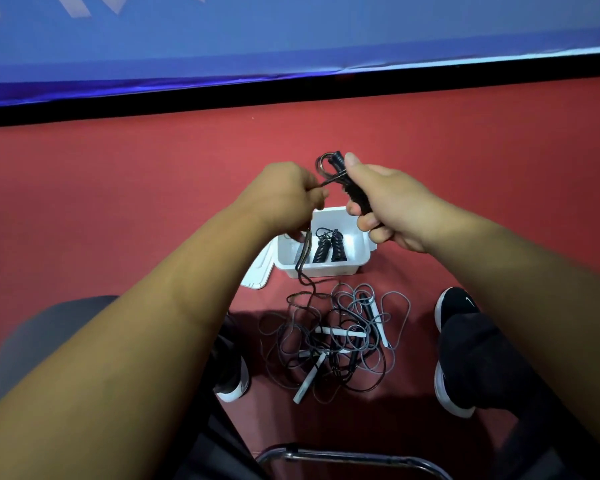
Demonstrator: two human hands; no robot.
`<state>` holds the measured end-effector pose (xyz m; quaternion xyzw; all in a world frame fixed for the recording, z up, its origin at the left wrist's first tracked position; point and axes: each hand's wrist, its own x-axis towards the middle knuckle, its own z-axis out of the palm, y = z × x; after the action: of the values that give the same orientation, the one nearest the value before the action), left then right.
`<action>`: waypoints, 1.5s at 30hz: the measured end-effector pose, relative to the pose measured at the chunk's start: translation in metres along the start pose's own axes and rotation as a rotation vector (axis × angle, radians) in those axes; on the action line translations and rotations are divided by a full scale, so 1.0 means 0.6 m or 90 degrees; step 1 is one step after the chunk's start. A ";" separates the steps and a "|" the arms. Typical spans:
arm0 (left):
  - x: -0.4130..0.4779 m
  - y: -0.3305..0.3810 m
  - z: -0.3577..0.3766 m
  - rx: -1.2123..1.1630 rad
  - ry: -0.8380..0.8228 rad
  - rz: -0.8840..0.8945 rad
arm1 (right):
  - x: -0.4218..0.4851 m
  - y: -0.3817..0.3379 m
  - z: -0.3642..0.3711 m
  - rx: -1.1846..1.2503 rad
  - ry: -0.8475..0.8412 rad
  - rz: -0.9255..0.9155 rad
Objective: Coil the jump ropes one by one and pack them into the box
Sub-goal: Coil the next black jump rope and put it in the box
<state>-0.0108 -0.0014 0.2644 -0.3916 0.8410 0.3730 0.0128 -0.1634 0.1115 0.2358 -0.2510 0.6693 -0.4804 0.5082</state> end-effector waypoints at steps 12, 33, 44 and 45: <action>0.001 -0.022 -0.037 -0.269 -0.137 0.096 | 0.005 -0.017 -0.023 0.094 0.033 0.050; 0.010 -0.030 0.017 0.000 -0.138 0.022 | -0.026 -0.023 -0.021 0.111 -0.251 0.149; -0.002 -0.022 -0.015 -0.195 -0.065 0.136 | -0.044 -0.019 -0.023 0.072 -0.509 0.290; -0.001 -0.021 -0.018 -0.213 -0.058 0.136 | -0.044 -0.016 -0.020 0.053 -0.516 0.292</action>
<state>0.0006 -0.0130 0.2647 -0.2796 0.8024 0.5244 -0.0538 -0.1666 0.1340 0.2566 -0.2433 0.4355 -0.2451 0.8313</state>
